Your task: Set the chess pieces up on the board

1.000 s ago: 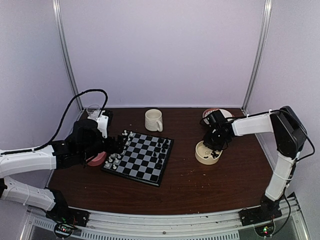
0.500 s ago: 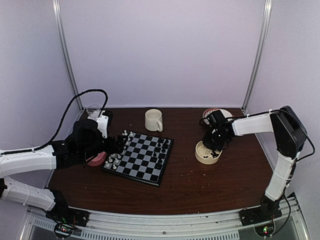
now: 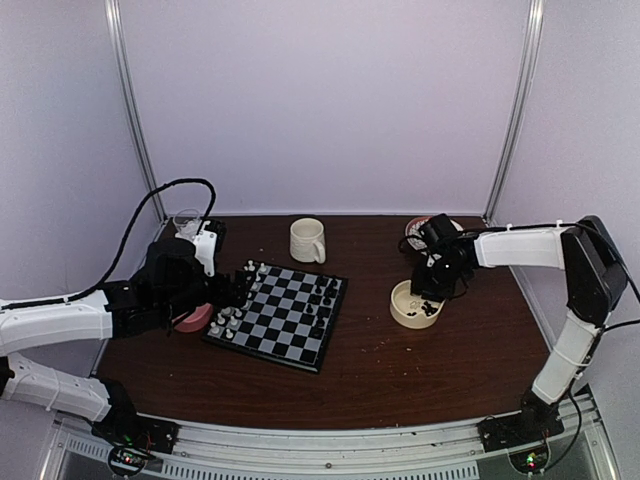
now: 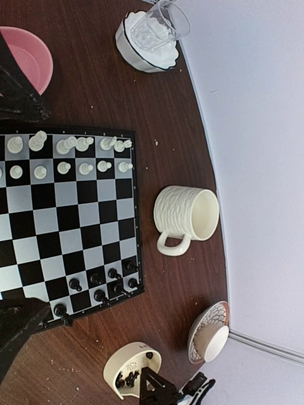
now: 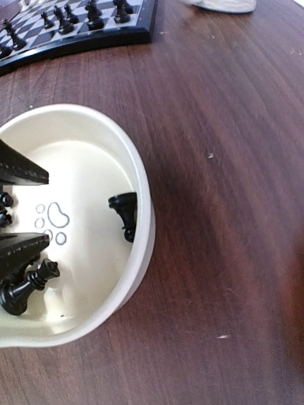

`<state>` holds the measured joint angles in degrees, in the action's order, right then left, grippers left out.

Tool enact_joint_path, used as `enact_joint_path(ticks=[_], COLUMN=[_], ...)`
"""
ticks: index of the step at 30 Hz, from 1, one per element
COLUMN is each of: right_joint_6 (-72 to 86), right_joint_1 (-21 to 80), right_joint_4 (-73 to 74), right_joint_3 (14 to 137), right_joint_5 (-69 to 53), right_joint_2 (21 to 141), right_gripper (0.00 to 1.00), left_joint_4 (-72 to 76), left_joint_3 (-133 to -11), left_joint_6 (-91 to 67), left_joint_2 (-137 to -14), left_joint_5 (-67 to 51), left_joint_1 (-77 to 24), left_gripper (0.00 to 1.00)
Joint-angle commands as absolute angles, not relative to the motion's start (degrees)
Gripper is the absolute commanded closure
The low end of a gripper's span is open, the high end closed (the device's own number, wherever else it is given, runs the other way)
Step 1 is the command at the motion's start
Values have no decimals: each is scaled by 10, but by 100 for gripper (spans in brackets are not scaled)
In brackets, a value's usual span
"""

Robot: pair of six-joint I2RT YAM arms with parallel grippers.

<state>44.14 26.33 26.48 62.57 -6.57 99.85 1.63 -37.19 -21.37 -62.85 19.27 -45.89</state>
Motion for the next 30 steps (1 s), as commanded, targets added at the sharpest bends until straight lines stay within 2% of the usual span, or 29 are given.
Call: enact_joint_path(ticks=[1,5,12,16,20,30], right_joint_6=[368,335,322,317,320,333], right_joint_1=[266,265,266,270,272,281], right_joint_4=[296,294,223,193,172,119], right_joint_3=[665,687,675,656,635,621], right_joint_5=[-18,-7,16,39,75,116], right_joint_2=[981,1015,1059,1054,1047,1083], right_gripper=[66,60,59,57,52,57], left_joint_4=[24,24,24,25,25,25], left_joint_3=[-388,-388,-387,-386,-386,-385], left_joint_6=[-207,-207,-207,-207,-209,-209], left_joint_2=[-620,-620,-620,-618,-618,-617], left_joint_5=[197,196,194,192,187,187], left_joint_1=[-456,-456,-456,-456,-456,-456], left_gripper=[3,3,3,3,3,3])
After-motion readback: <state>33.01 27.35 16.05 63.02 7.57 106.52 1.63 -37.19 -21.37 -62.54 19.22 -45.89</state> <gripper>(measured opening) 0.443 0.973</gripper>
